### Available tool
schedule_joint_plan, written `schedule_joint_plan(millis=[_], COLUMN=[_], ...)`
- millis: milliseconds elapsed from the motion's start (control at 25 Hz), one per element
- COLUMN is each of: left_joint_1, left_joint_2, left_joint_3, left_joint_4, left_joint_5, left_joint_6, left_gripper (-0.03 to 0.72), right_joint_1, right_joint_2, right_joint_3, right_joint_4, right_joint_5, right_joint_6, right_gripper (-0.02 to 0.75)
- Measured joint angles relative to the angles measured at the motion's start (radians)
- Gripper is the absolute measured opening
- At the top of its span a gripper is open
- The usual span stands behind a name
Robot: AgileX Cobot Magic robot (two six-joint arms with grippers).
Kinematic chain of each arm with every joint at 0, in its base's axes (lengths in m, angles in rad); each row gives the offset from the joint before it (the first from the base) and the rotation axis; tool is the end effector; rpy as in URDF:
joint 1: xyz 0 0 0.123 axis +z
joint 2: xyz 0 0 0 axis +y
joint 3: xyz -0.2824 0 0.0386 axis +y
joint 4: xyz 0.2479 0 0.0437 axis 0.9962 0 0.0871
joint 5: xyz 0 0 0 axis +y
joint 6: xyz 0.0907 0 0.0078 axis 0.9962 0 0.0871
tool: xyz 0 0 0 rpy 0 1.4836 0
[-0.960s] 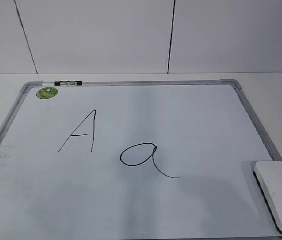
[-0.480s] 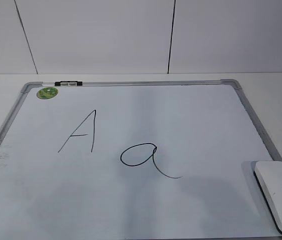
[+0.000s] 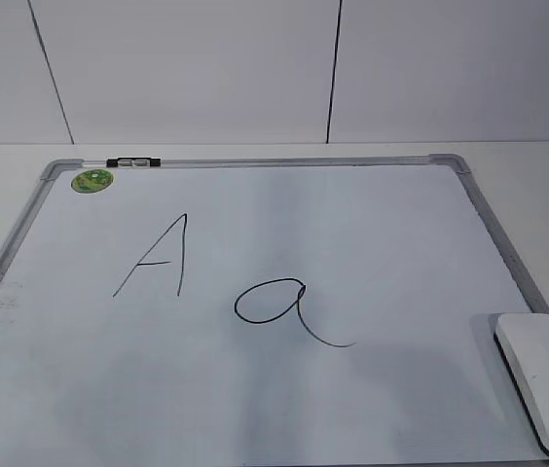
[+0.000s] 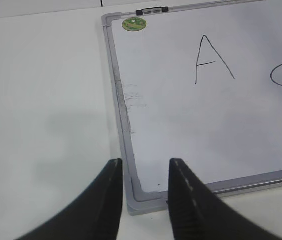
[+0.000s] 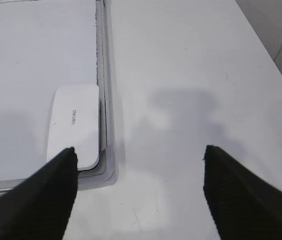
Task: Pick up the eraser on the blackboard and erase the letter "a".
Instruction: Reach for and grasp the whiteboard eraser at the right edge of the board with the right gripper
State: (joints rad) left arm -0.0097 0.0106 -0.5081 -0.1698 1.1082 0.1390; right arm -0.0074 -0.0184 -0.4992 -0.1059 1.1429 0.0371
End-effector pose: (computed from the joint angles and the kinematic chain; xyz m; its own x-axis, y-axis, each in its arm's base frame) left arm -0.0070 -0.0137 0.2767 -0.4851 0.0666 -0.8719 0.1717 0.9849 -0.0203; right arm -0.0115 -0.0087 0.2706 -0.5113 -0.0032 -0.8594 0.0865 0.9947 -0.0551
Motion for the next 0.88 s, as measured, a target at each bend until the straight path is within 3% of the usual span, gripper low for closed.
schedule_joint_plan(millis=[240, 480, 880], left_joint_1=[0.0, 0.0, 0.0], left_joint_2=[0.0, 0.0, 0.0], left_joint_3=[0.0, 0.0, 0.0], left_joint_4=[0.0, 0.0, 0.0], left_joint_5=[0.0, 0.0, 0.0], left_joint_6=[0.0, 0.0, 0.0], left_gripper=[0.235, 0.235, 0.235], right_joint_1=[0.0, 0.0, 0.0], right_joint_2=[0.0, 0.017, 0.379], right_joint_3=[0.0, -0.035, -0.187], right_joint_4=[0.002, 0.073, 0.09], right_joint_5=[0.0, -0.004, -0.055], right_joint_6=[0.0, -0.006, -0.156], right_gripper=[0.594, 0.594, 0.594])
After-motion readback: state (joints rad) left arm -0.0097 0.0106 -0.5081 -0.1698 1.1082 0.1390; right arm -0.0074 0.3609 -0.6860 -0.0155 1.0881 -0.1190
